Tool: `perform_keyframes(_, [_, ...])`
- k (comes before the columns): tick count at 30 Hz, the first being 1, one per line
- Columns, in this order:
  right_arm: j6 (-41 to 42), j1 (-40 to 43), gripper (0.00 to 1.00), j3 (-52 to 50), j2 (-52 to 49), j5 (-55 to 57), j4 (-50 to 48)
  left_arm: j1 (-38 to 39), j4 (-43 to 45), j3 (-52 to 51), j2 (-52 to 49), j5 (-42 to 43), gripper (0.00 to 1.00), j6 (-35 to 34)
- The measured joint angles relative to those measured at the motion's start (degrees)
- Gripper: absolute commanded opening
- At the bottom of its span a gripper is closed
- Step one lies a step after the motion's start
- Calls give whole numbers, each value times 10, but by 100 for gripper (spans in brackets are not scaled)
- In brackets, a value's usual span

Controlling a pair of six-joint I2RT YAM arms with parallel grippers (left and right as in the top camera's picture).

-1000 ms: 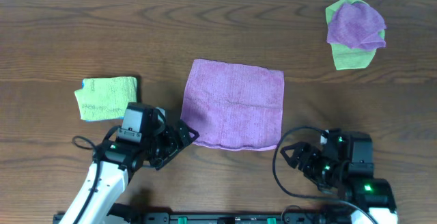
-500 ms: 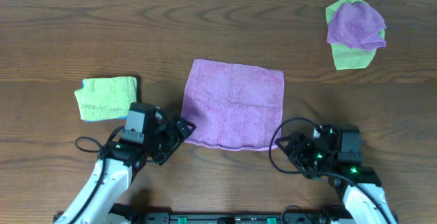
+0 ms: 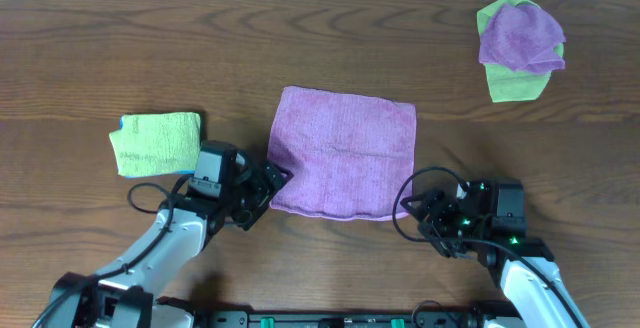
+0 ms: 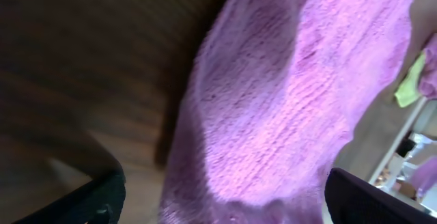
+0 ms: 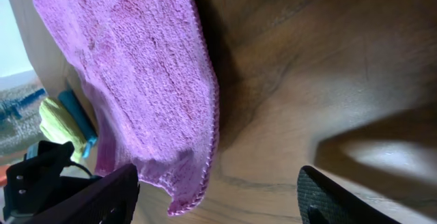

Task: Fold the cloth
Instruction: 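Move both grippers to the near corners of the pink cloth and grasp, then lift the near edge with both grippers and fold it away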

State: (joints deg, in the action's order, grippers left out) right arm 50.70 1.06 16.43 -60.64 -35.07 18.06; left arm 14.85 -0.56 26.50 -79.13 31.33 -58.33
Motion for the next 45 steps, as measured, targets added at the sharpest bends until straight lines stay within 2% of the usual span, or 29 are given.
perform_keyframes(7, [15,0,74,0,0,1,-9,0,36,3,-21,17,100,-8])
perform_keyframes(14, [26,0,73,0,-34,3,-35,0,39,8,-28,23,100,-13])
perform_keyframes(15, [28,0,73,0,-43,4,-45,0,39,8,-28,24,95,-13])
perform_keyframes(17, [34,0,73,0,-63,1,-68,4,38,9,-31,21,91,-14])
perform_keyframes(25, [52,-3,72,2,-103,-23,-120,37,46,14,-46,12,85,-15])
perform_keyframes(28, [61,-22,70,3,-111,-24,-133,40,47,15,-50,10,73,-17])
perform_keyframes(32, [79,-65,68,3,-121,-18,-151,41,41,13,-57,-1,49,-15])
perform_keyframes(34, [88,-79,63,3,-123,-12,-156,41,40,11,-60,-3,39,-16])
perform_keyframes(36, [94,-90,53,3,-125,-7,-158,41,38,9,-62,-7,29,-17])
perform_keyframes(38, [98,-95,37,3,-128,2,-156,41,35,8,-64,-10,19,-17])
perform_keyframes(40, [103,-97,15,3,-132,14,-152,41,32,6,-66,-13,13,-16])
perform_keyframes(42, [107,-97,2,3,-134,24,-150,41,27,5,-66,-15,6,-15])
perform_keyframes(45, [108,-97,1,3,-135,35,-150,41,23,4,-67,-17,6,-14])
